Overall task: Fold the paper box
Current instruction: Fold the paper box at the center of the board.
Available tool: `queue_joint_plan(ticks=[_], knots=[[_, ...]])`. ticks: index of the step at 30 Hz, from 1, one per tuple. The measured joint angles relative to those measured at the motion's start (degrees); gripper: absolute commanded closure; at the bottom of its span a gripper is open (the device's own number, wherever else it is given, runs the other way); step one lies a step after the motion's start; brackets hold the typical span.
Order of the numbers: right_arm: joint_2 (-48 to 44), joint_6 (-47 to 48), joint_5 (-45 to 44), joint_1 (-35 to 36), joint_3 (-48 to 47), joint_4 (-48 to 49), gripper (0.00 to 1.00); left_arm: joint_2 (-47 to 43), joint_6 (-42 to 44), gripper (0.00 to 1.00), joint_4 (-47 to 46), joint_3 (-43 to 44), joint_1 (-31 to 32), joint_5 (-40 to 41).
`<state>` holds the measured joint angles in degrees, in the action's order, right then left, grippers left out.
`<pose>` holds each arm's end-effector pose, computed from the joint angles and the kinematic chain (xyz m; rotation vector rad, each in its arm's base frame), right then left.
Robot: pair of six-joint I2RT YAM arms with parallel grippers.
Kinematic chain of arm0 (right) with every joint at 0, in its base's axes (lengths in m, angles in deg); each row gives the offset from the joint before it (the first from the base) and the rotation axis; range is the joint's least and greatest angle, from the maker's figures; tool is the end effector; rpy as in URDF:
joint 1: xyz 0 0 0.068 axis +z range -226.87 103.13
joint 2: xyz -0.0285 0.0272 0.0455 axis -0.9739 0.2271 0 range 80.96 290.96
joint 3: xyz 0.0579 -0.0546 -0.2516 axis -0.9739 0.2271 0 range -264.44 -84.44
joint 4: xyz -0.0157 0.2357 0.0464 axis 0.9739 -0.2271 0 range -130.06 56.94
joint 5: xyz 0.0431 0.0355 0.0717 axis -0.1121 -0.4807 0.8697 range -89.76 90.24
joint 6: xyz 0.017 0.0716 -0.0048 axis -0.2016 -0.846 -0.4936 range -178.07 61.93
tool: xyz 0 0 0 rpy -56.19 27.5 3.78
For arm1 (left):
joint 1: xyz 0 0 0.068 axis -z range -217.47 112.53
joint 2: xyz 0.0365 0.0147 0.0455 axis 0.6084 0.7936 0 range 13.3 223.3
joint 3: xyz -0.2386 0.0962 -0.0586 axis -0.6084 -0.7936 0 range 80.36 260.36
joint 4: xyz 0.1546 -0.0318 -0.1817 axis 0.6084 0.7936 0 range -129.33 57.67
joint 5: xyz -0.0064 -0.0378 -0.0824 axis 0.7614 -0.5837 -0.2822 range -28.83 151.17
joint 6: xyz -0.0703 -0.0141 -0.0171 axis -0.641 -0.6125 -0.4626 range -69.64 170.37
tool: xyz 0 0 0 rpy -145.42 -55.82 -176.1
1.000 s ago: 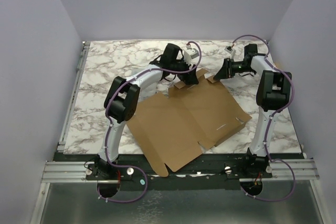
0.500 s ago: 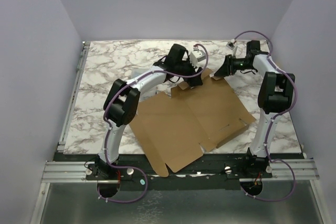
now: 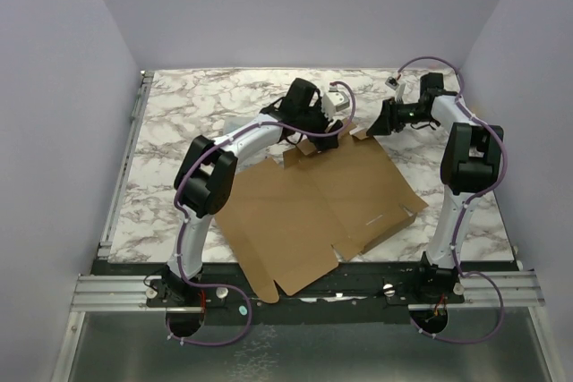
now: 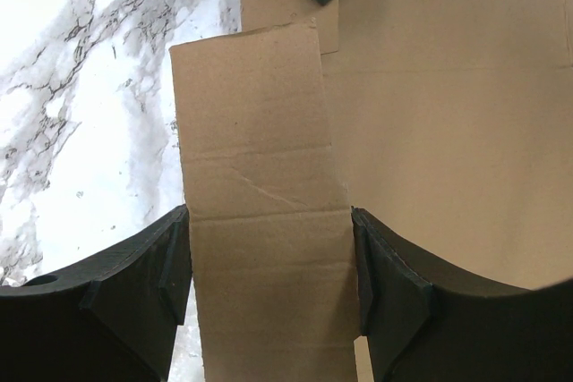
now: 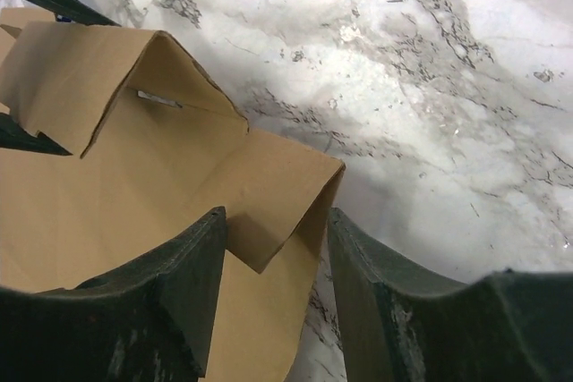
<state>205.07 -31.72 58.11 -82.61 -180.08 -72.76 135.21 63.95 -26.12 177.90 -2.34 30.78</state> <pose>0.4301 0.0093 0.1719 -0.6504 2.2113 1.0956 0.3771 -0.3035 0.2149 1.1842 1.8968 -0.7955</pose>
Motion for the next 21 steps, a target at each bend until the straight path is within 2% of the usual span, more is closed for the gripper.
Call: queue_joint_plan(ticks=[11, 18, 21], knots=[[0.00, -0.02, 0.44, 0.00, 0.61, 0.48, 0.35, -1.09, 3.06, 0.74, 0.24, -0.31, 1.77, 1.25], [1.01, 0.04, 2.12, -0.31, 0.37, -0.90, 0.36, -3.54, 4.68, 0.74, 0.28, -1.53, 2.12, 1.55], [1.64, 0.33, 2.91, -0.79, 0.37, -2.32, 0.40, -4.44, 5.03, 0.74, 0.31, -1.90, 2.21, 1.95]])
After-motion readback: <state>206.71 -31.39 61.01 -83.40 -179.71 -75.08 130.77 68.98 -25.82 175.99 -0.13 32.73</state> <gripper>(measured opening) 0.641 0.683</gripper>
